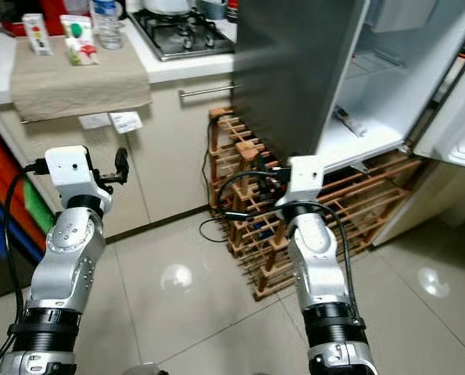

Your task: Restocking fridge

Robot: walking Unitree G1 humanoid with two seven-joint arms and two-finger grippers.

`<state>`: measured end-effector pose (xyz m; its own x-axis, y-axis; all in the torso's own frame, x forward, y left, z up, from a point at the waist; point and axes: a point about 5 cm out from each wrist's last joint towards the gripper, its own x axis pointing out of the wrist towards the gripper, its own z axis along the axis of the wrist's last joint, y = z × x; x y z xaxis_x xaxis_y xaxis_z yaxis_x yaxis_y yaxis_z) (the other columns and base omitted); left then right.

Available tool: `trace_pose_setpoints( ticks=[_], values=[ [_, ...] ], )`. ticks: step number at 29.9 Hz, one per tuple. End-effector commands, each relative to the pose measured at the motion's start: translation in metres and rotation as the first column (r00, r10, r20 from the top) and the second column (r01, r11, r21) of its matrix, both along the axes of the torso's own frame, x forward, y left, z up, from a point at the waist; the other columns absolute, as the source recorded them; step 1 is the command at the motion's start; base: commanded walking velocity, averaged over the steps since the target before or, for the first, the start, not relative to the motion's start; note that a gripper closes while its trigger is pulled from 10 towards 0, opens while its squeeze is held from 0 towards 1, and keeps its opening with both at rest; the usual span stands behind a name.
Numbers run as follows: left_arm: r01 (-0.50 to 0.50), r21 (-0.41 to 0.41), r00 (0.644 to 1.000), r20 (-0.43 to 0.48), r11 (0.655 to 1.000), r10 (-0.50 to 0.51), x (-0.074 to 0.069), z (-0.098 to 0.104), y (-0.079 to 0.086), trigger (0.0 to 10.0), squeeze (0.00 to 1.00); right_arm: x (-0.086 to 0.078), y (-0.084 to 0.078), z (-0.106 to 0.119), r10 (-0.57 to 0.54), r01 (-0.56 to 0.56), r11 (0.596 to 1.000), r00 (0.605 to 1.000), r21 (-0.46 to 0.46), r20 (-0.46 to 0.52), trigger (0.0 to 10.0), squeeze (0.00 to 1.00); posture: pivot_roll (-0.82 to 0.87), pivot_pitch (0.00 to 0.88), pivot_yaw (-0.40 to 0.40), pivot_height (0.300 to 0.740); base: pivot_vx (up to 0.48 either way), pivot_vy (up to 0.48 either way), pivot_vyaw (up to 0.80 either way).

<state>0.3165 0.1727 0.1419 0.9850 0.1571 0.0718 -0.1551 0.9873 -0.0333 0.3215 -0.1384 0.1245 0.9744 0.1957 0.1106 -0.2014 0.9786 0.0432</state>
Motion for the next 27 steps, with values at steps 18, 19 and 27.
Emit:
trace_pose_setpoints(
  ticks=[18, 19, 27],
  values=[
    [0.027, 0.031, 0.998, 0.061, 0.999, -0.029, 0.01, 0.015, -0.011, 10.0, 0.0, 0.003, 0.006, 0.0, 0.038, -0.039, 0.998, 0.999, -0.048, -0.019, 10.0, 0.0, -0.06, 0.0, -0.016, 0.74, 0.469, 0.0, 0.28],
    [0.026, 0.034, 0.997, 0.066, 0.999, -0.028, 0.01, 0.015, -0.012, 10.0, 0.0, 0.003, 0.005, 0.0, 0.03, -0.031, 0.998, 0.999, -0.049, -0.017, 10.0, 0.0, -0.06, 0.0, -0.019, 0.74, 0.469, 0.0, 0.72],
    [0.014, 0.038, 0.996, 0.082, 0.999, -0.017, 0.012, 0.019, -0.008, 10.0, 0.0, 0.004, 0.006, 0.005, 0.044, -0.043, 0.997, 0.999, -0.067, 0.013, 10.0, 0.0, -0.06, 0.0, -0.021, 0.74, 0.469, 0.0, 0.66]
  ],
)
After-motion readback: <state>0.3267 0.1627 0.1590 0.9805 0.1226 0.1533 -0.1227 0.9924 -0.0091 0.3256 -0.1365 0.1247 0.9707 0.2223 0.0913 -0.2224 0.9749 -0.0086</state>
